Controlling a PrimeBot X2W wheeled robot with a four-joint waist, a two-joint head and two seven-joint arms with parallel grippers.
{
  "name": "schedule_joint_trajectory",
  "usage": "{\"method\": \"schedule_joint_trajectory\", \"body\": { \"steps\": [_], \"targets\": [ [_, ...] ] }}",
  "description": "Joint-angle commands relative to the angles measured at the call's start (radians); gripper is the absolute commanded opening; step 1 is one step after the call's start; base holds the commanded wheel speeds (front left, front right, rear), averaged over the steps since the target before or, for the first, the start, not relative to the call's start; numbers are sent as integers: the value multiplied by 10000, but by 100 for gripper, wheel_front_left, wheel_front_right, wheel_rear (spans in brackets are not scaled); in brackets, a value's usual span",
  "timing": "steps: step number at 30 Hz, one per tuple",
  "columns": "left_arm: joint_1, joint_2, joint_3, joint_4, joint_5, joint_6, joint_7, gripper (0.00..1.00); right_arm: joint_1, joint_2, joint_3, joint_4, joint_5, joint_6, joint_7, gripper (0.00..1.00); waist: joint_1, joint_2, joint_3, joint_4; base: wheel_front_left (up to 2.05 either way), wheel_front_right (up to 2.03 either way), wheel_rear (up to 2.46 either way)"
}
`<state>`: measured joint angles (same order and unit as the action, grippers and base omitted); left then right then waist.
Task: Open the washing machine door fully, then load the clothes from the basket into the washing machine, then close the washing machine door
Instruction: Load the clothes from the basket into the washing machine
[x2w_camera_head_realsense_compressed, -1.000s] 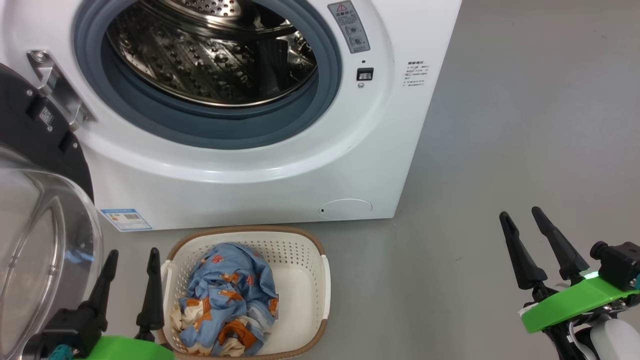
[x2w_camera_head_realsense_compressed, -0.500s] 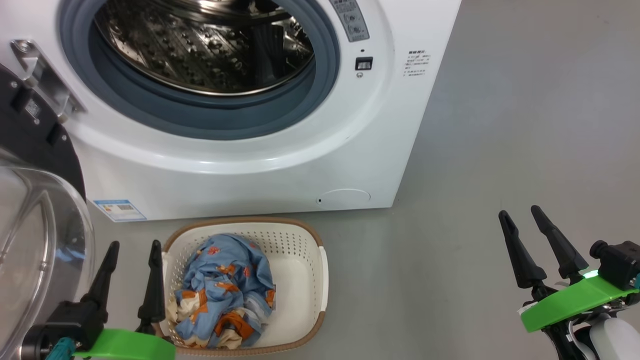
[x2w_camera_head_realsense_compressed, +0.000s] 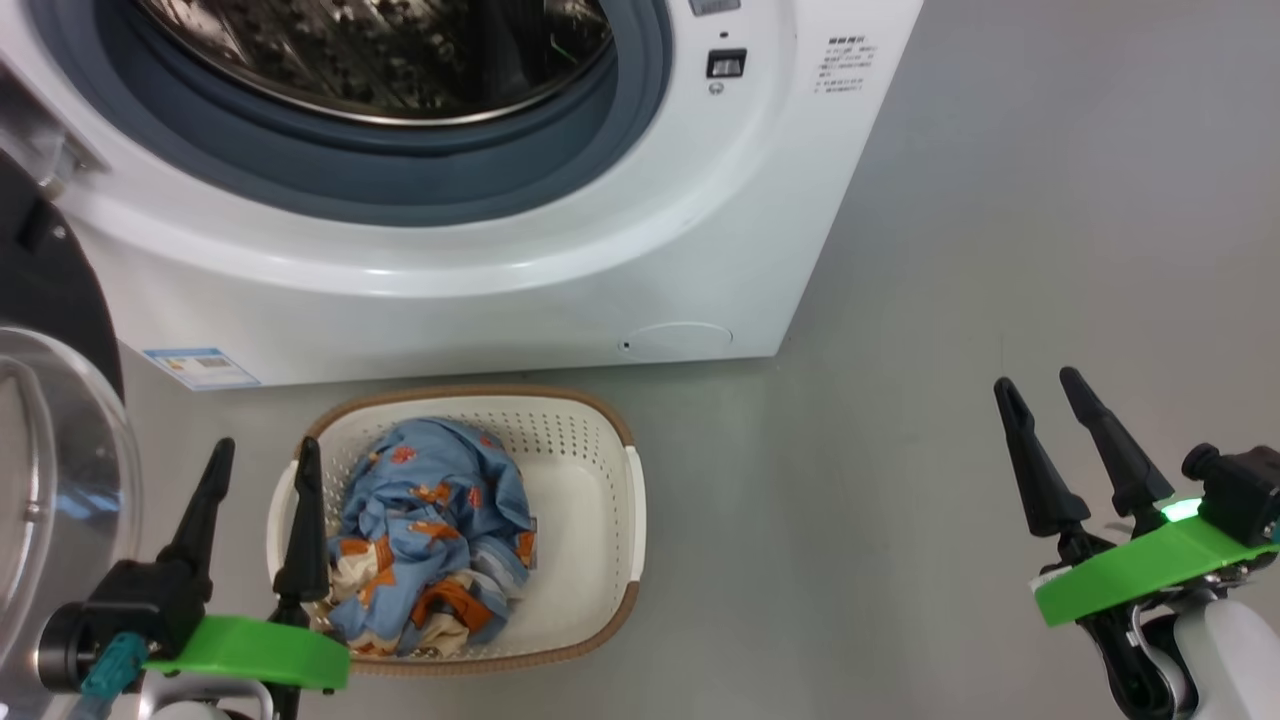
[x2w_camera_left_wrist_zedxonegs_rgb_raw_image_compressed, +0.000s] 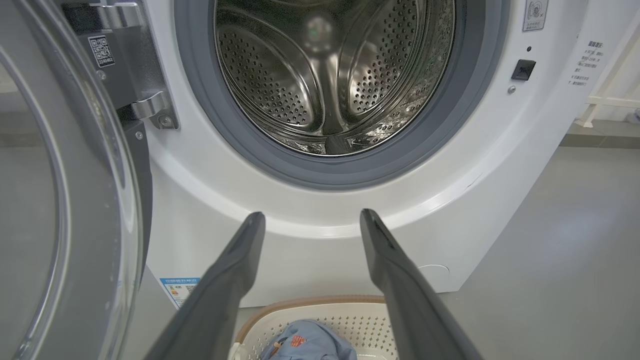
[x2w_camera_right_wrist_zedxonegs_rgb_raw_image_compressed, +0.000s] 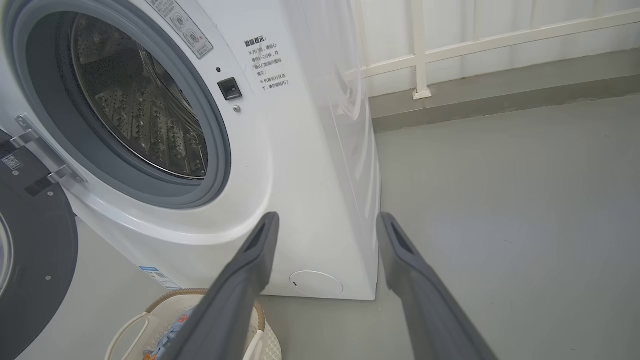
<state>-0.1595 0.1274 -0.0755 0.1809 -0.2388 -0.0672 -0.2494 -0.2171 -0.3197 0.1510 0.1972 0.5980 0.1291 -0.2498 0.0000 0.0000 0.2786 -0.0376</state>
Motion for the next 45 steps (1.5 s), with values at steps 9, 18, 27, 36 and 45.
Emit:
{"method": "schedule_joint_trajectory", "body": {
  "steps": [9, 18, 27, 36, 45],
  "targets": [
    [-845, 294, 208, 531, -74, -50, -118, 100, -447, -27, 94, -344, -87, 16, -120, 100, 0, 0, 854, -264, 0, 0, 0],
    [-1522, 402, 85, 1240, -66, -89, -119, 100, -735, 63, 36, -472, -113, 16, -120, 100, 0, 0, 1654, -485, 0, 0, 0],
    [-2178, 427, -7, 1942, -118, -153, -121, 100, -957, 162, 37, -513, -90, 16, -120, 100, 0, 0, 2299, -499, 0, 0, 0],
    [-3147, 455, -168, 3057, -158, -217, -122, 100, -1311, 176, 85, -595, -73, 16, -120, 100, 0, 0, 3120, -455, 0, 0, 0],
    [-4380, 523, -332, 4689, -189, -317, -122, 100, -1735, 224, 228, -672, -90, 16, -120, 100, 0, 0, 3921, -524, 0, 0, 0]
  ]
}}
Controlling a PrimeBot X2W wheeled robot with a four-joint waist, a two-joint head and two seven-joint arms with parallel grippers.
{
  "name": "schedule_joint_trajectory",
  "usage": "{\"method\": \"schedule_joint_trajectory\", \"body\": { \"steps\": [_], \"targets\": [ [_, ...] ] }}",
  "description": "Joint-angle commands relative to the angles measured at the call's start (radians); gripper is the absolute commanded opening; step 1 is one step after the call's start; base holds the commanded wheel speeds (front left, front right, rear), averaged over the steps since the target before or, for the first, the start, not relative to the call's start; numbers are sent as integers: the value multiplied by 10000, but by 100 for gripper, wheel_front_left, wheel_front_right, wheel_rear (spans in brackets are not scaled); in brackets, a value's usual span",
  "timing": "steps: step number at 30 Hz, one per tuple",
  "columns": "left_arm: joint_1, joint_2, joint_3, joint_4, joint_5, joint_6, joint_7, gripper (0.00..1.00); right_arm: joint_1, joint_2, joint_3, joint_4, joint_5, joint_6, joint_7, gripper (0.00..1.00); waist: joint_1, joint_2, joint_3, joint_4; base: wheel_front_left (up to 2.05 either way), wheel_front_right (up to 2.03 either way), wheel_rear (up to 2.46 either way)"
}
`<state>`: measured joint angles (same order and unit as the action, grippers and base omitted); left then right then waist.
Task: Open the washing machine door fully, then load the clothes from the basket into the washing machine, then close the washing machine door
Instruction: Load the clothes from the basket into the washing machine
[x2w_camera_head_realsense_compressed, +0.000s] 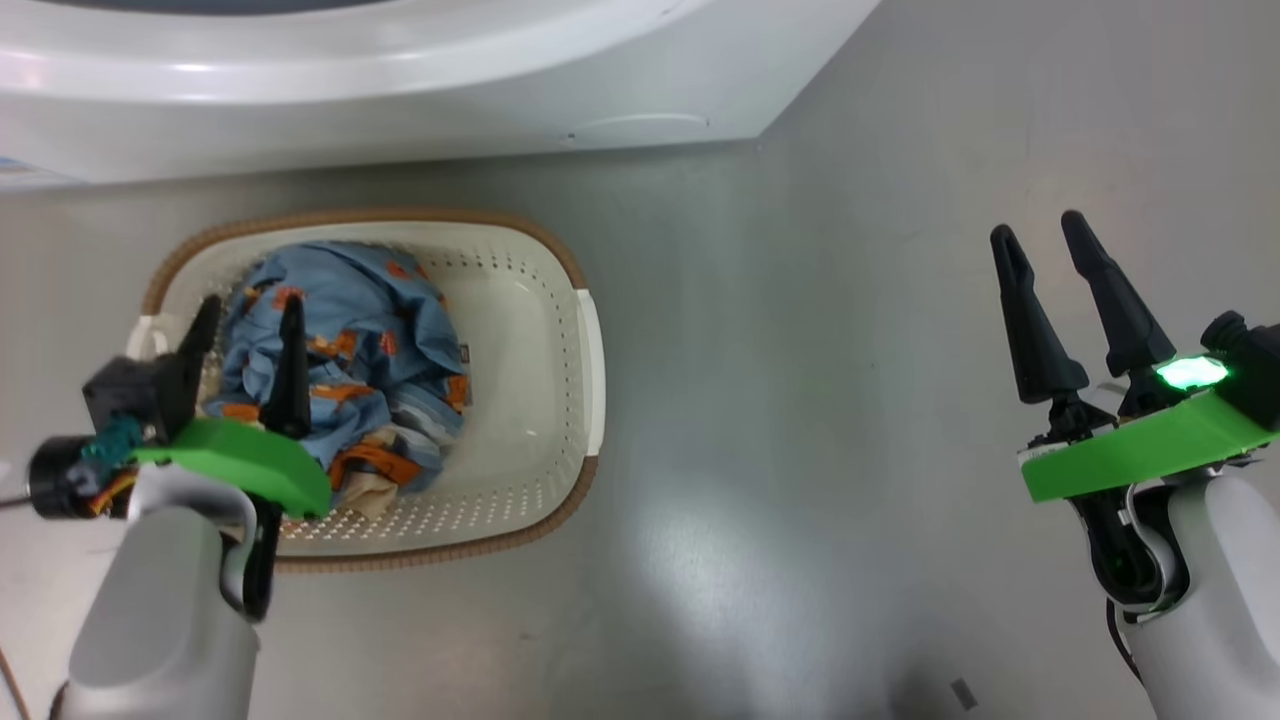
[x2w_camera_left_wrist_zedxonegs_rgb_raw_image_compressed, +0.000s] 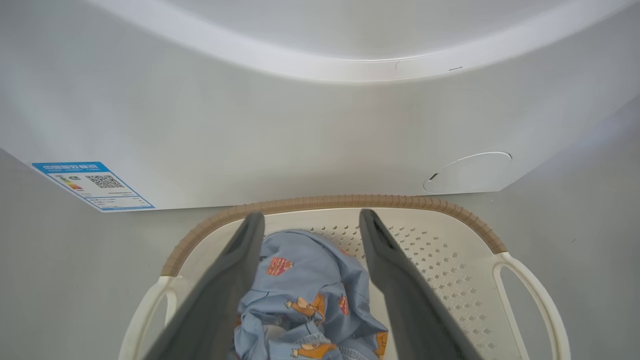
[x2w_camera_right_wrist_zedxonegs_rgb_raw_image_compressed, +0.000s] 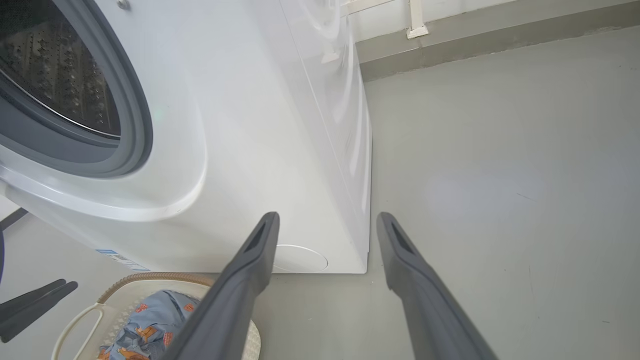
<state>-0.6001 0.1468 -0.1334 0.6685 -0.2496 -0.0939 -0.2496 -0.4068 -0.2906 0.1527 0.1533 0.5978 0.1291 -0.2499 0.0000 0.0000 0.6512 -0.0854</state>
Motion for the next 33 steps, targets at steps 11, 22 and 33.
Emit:
{"method": "schedule_joint_trajectory", "body": {
  "steps": [11, 22, 33],
  "targets": [
    [-1442, 535, 380, 1843, -286, -96, -121, 100, -172, 104, 288, -338, -60, 16, -118, 100, 0, 0, 1162, -444, 0, 0, 0],
    [-2866, 821, 310, 4252, -377, -125, 31, 100, -524, 338, 511, -380, -46, 16, -118, 100, 0, 0, 1918, -883, 0, 0, 0],
    [-3723, 1005, 190, 5545, -435, -69, 289, 100, -646, 557, 639, -333, -12, 16, -118, 100, 0, 0, 2201, -1353, 0, 0, 0]
  ]
}}
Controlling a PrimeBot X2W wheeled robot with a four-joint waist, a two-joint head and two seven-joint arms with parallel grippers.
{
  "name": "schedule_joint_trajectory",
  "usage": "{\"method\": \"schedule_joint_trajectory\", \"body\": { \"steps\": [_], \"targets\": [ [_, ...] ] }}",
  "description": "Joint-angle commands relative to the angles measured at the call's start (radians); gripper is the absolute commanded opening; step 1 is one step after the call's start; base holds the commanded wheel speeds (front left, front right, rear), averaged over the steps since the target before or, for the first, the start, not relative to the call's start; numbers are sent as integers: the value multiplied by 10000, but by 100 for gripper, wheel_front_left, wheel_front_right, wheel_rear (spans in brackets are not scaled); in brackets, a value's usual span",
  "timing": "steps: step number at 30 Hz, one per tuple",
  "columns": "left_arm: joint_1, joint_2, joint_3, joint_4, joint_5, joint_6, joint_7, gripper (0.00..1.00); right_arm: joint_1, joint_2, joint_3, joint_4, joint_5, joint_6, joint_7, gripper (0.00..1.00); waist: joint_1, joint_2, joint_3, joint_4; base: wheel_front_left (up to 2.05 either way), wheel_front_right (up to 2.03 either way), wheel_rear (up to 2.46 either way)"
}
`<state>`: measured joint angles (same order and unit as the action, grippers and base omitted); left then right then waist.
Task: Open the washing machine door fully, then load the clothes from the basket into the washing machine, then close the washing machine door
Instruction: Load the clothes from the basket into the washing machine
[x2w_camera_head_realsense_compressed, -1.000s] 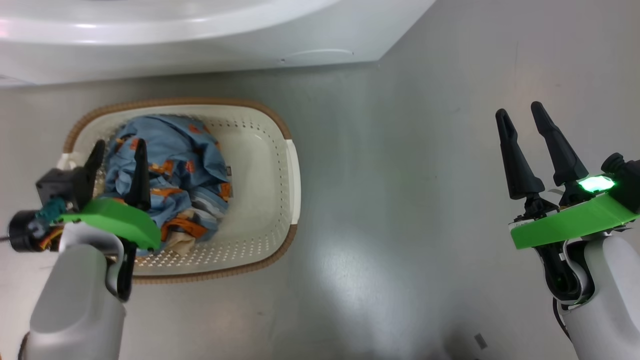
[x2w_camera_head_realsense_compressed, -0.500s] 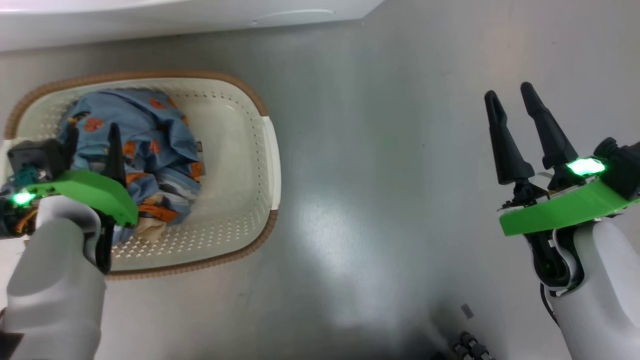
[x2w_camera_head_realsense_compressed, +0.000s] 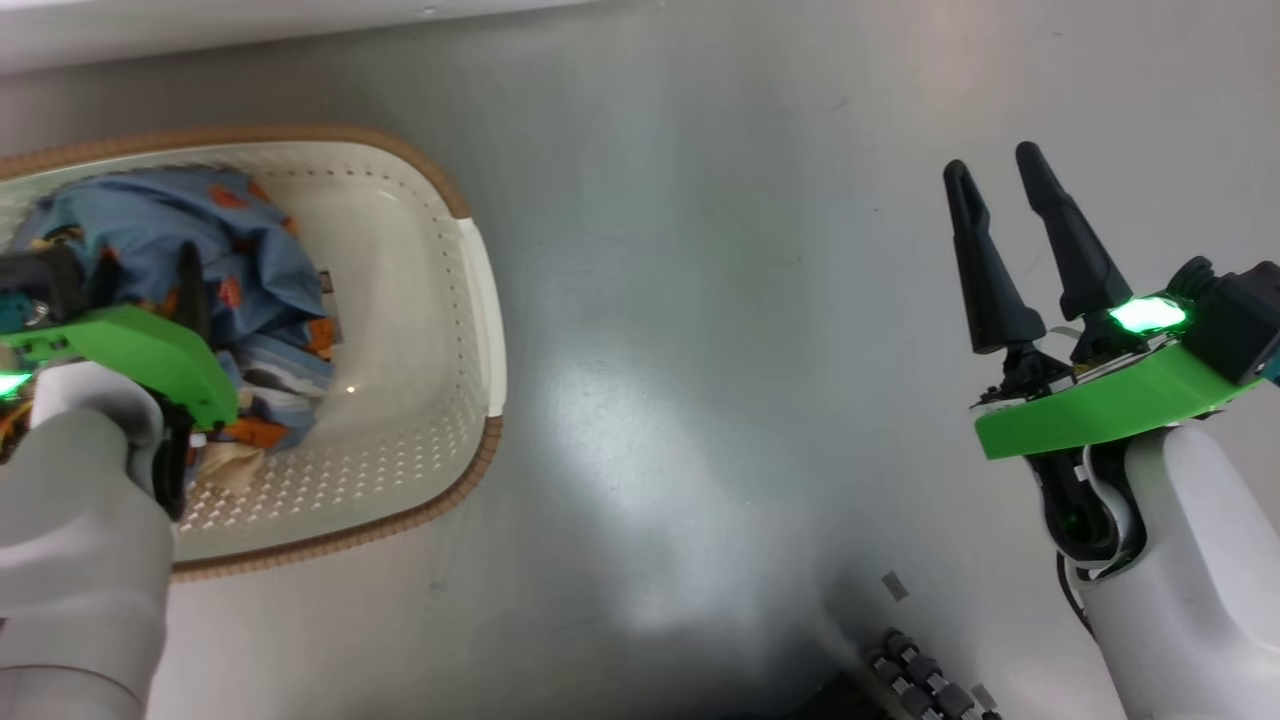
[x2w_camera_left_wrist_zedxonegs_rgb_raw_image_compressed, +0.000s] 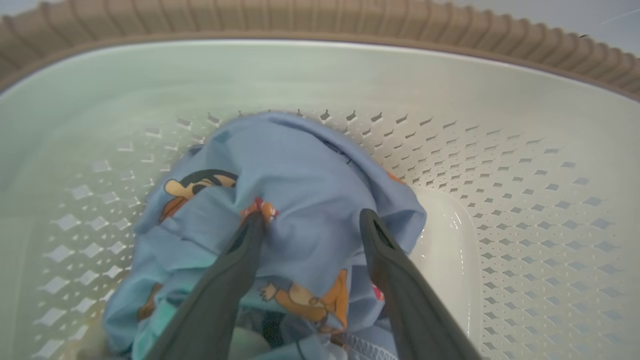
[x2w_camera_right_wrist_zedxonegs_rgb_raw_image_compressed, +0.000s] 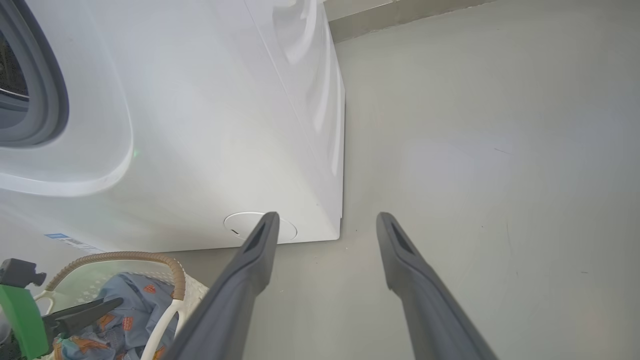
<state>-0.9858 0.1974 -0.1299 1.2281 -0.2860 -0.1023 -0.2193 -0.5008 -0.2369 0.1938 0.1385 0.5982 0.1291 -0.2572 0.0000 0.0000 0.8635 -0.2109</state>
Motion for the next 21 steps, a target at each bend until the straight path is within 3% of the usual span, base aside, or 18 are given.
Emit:
{"method": "schedule_joint_trajectory", "body": {
  "steps": [1, 15, 16, 17, 19, 21],
  "targets": [
    [91, 535, 121, 37, -54, 24, 65, 100, 287, 44, 248, -184, -14, 16, -46, 100, 0, 0, 102, -147, 0, 0, 0],
    [129, 698, -143, 538, -88, 344, 1290, 100, 334, 179, 259, -144, -8, 16, -46, 100, 0, 0, 387, -400, 0, 0, 0],
    [139, 702, -151, 545, -106, 323, 1287, 79, 330, 188, 254, -136, -14, 16, -46, 100, 0, 0, 385, -389, 0, 0, 0],
    [147, 701, -157, 551, -126, 305, 1278, 45, 326, 195, 252, -125, -19, 16, -46, 100, 0, 0, 376, -376, 0, 0, 0],
    [159, 694, -158, 558, -173, 280, 1189, 0, 312, 200, 258, -107, -24, 16, -46, 100, 0, 0, 348, -346, 0, 0, 0],
    [166, 692, -171, 564, -202, 264, 1058, 0, 289, 190, 272, -115, -30, 16, -46, 100, 0, 0, 312, -317, 0, 0, 0]
  ]
}}
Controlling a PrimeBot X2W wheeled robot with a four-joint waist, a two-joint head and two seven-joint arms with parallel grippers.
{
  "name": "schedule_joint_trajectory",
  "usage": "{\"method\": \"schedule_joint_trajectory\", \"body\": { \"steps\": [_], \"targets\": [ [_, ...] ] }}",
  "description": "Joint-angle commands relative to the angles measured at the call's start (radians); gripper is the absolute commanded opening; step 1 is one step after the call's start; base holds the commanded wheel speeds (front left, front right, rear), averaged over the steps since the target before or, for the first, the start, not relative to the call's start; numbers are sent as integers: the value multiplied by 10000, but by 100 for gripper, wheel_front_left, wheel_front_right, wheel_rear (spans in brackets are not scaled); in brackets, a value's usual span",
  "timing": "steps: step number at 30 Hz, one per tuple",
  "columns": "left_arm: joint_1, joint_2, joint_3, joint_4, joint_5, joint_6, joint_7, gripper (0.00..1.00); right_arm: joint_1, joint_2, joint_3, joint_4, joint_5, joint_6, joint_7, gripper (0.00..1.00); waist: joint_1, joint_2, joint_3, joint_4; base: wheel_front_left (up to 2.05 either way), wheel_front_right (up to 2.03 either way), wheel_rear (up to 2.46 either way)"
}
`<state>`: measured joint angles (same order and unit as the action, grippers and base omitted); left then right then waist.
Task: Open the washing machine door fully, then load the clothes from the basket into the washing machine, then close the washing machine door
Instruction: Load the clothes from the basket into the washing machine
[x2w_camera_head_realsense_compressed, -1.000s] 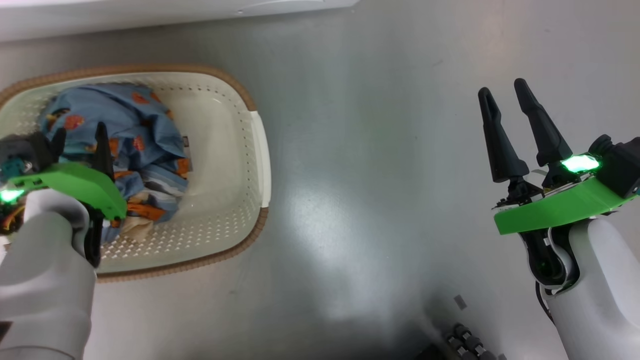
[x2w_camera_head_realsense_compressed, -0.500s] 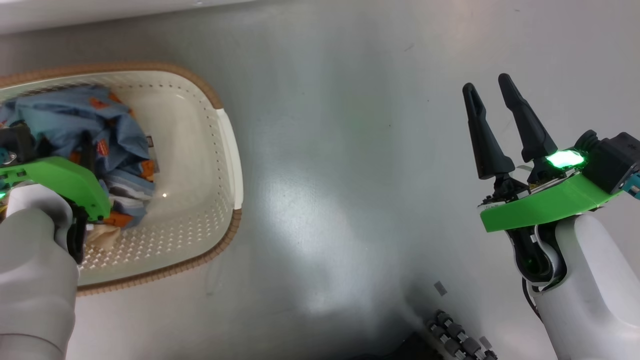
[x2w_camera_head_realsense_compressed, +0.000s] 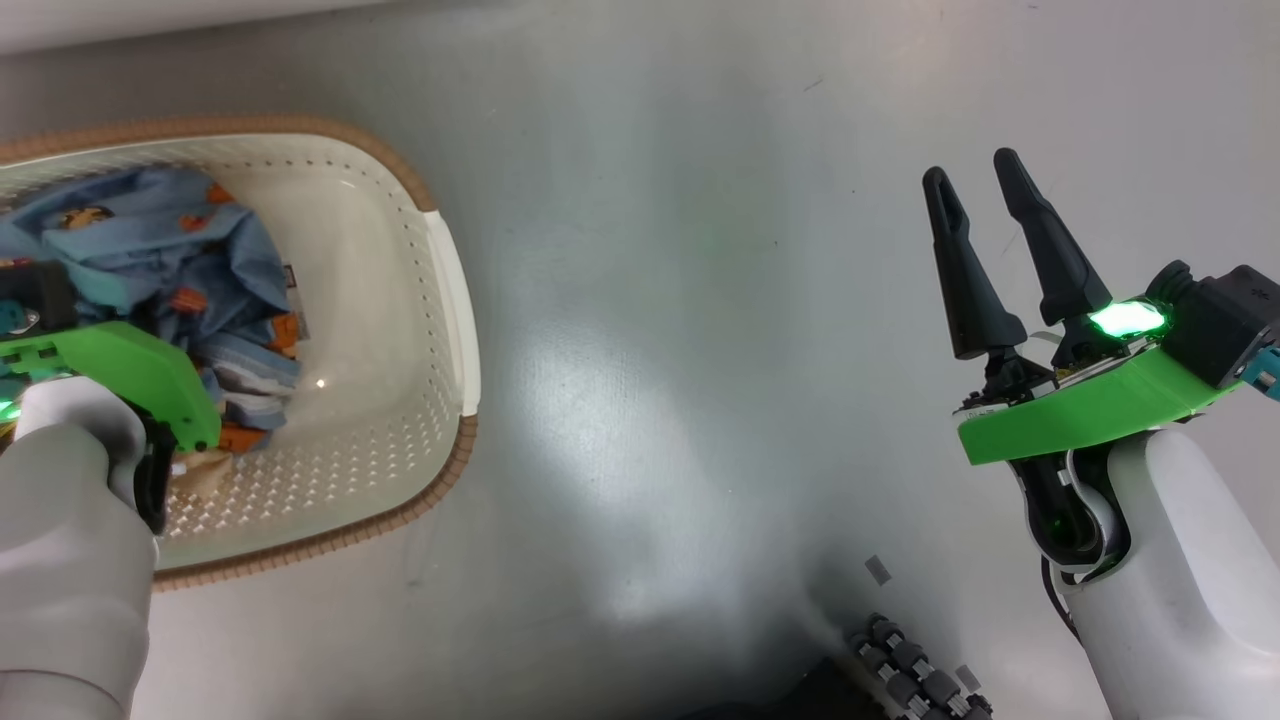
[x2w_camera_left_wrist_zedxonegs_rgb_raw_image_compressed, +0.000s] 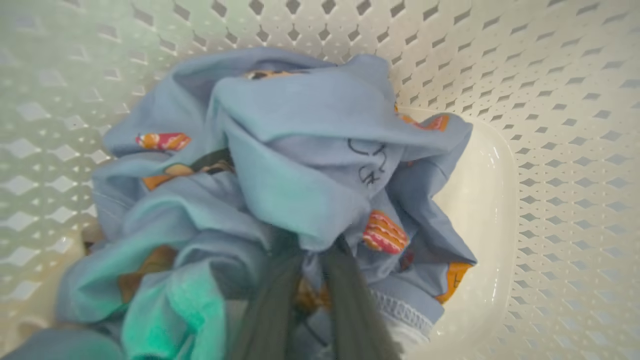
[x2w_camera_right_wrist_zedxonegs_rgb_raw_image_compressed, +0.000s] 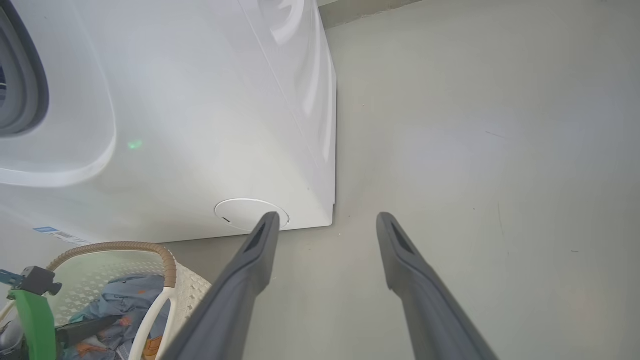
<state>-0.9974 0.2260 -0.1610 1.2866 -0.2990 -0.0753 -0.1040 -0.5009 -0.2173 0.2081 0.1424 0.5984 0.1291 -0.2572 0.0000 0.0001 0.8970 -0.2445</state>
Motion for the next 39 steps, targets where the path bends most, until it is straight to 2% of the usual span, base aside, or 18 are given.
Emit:
{"method": "schedule_joint_trajectory", "body": {
  "steps": [1, 16, 22, 30, 39],
  "targets": [
    [281, 402, 145, -20, -96, -15, -210, 0, 282, -12, 129, -155, -36, 16, -46, 100, 0, -1, -46, 35, 0, 0, 0],
    [661, 255, -80, -3, -237, -280, -1183, 0, 355, -52, 150, -118, -96, 16, -46, 100, 0, -1, -854, 264, 0, 0, 0],
    [1006, 285, -234, -429, -194, -388, -1519, 0, 447, -12, 131, -80, -85, 16, -46, 100, 0, -1, -1219, 325, 0, 0, 0],
    [1686, 404, -409, -1868, -18, -464, -1573, 0, 591, -43, 32, -44, -93, 16, -46, 100, 0, -1, -1619, 590, 0, 0, 0],
    [2924, 227, 65, -4126, -52, -320, -1576, 0, 682, -310, 2, -34, -62, 16, -46, 100, 0, -1, -2104, 1066, 0, 0, 0]
  ]
}}
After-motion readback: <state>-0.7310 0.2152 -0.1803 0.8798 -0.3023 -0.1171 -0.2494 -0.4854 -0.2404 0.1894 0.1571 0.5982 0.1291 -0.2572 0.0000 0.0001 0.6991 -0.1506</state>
